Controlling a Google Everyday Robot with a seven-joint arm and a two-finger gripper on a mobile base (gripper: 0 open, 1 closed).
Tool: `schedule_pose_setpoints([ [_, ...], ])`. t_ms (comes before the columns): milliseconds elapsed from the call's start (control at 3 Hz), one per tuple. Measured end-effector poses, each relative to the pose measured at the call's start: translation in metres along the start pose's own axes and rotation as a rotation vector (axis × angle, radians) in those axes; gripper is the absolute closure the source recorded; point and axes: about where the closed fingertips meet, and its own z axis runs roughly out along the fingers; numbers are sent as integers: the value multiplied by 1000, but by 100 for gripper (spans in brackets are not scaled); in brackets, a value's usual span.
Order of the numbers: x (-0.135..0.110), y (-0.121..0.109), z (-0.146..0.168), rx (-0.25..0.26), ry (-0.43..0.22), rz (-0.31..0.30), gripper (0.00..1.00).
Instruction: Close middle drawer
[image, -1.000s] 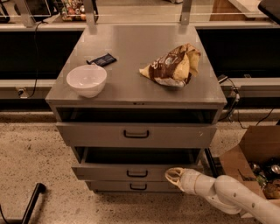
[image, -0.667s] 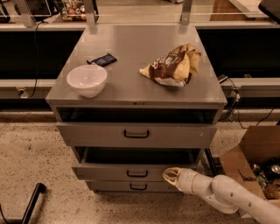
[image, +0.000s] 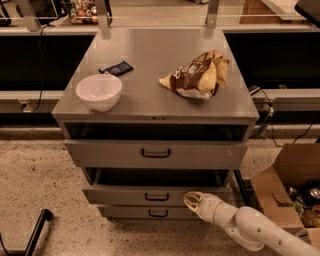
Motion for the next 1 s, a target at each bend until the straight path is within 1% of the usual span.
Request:
schedule_pose_setpoints([
  [333, 7, -10, 17, 42, 6, -15, 100],
  [667, 10, -15, 20, 48, -3, -3, 100],
  [1000, 8, -17, 17, 41, -39, 13, 100],
])
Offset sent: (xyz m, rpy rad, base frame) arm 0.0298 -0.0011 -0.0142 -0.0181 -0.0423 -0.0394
